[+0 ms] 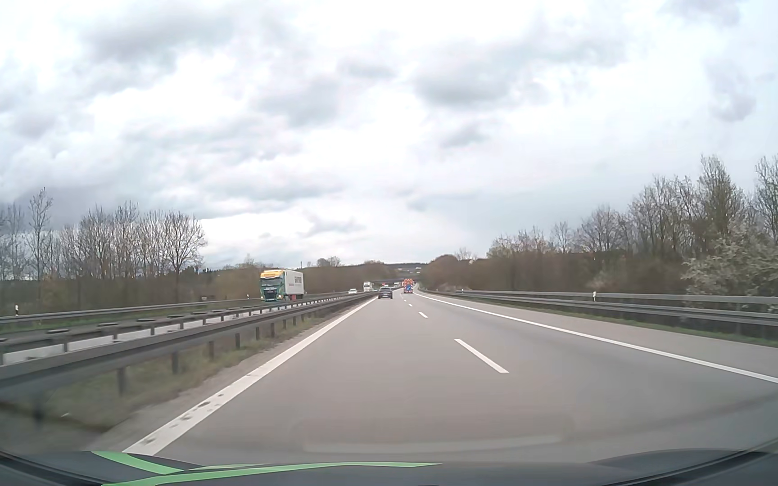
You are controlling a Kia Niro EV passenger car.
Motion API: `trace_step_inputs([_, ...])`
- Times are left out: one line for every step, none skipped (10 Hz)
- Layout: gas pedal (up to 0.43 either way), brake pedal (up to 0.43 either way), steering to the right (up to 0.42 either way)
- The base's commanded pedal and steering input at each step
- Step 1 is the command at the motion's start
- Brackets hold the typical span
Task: Follow the waypoints while adhering to traffic rules and regulations
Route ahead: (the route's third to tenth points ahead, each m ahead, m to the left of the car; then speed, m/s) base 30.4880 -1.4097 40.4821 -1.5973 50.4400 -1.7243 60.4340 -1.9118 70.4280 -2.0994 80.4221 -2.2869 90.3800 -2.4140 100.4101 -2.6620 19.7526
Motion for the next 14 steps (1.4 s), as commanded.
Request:
trace_step_inputs([0.138, 0.000, -0.001])
trace_step_inputs([0.138, 0.000, -0.001])
trace_step_inputs([0.138, 0.000, -0.001])
trace_step_inputs([0.138, 0.000, -0.001])
trace_step_inputs([0.138, 0.000, -0.001])
trace_step_inputs([0.138, 0.000, -0.001])
trace_step_inputs([0.138, 0.000, -0.001])
trace_step_inputs([0.138, 0.000, -0.001])
trace_step_inputs([0.138, 0.000, -0.001])
trace_step_inputs([0.138, 0.000, -0.001])
trace_step_inputs([0.138, 0.000, -0.001])
trace_step_inputs([0.138, 0.000, -0.001])
trace_step_inputs([0.138, 0.000, -0.001])
trace_step_inputs([0.138, 0.000, -0.001])
